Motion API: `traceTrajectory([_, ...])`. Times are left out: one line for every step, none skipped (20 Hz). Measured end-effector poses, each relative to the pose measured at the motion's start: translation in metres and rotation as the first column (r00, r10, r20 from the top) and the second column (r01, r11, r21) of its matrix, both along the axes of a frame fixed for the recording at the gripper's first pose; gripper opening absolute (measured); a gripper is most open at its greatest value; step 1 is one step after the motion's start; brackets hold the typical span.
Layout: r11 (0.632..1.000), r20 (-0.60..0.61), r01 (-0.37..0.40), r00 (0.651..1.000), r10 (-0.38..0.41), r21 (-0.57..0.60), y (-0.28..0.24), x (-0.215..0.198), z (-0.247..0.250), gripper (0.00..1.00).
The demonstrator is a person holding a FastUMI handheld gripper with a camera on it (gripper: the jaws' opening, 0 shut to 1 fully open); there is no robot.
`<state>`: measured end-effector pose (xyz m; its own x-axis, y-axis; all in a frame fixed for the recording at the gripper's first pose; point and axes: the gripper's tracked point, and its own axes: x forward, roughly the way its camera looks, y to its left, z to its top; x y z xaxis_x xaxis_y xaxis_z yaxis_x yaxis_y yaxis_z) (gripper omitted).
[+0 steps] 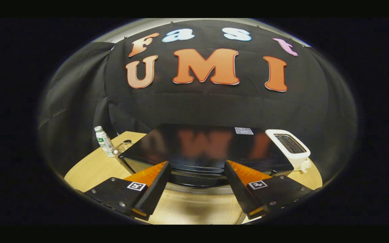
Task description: Open the toaster oven, put the food inside, and close the toaster oven door.
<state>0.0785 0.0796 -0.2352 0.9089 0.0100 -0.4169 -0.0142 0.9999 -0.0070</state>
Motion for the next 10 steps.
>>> traceTrajectory([1.0, 0.009, 0.004, 1.0, -0.004, -0.002, 0.001, -0.001, 0.0, 0.94])
traceTrajectory([1.0, 0.017, 0.007, 1.0, -0.007, 0.001, 0.002, -0.002, 0.0, 0.92])
traceTrajectory([0.999, 0.007, 0.018, 1.0, -0.018, 0.035, 0.003, -0.007, -0.001, 0.9])
traceTrajectory([0.999, 0.03, 0.02, 0.999, -0.021, 0.05, 0.004, -0.009, 0.0, 0.88])
traceTrajectory([0.999, 0.024, 0.007, 1.0, -0.008, 0.036, 0.003, -0.012, -0.003, 0.87])
traceTrajectory([1.0, 0.03, -0.002, 1.0, 0.001, 0.03, 0.004, -0.018, -0.001, 0.85])
traceTrajectory([0.999, 0.029, -0.006, 1.0, 0.005, 0.036, 0.005, -0.021, -0.002, 0.84])
traceTrajectory([0.999, 0.029, -0.008, 1.0, 0.007, 0.034, 0.006, -0.025, -0.002, 0.83])
traceTrajectory([1.0, 0.031, -0.01, 0.999, 0.009, 0.029, 0.006, -0.028, -0.003, 0.81])
traceTrajectory([1.0, 0.029, -0.015, 0.999, 0.014, 0.023, 0.007, -0.033, -0.005, 0.81])
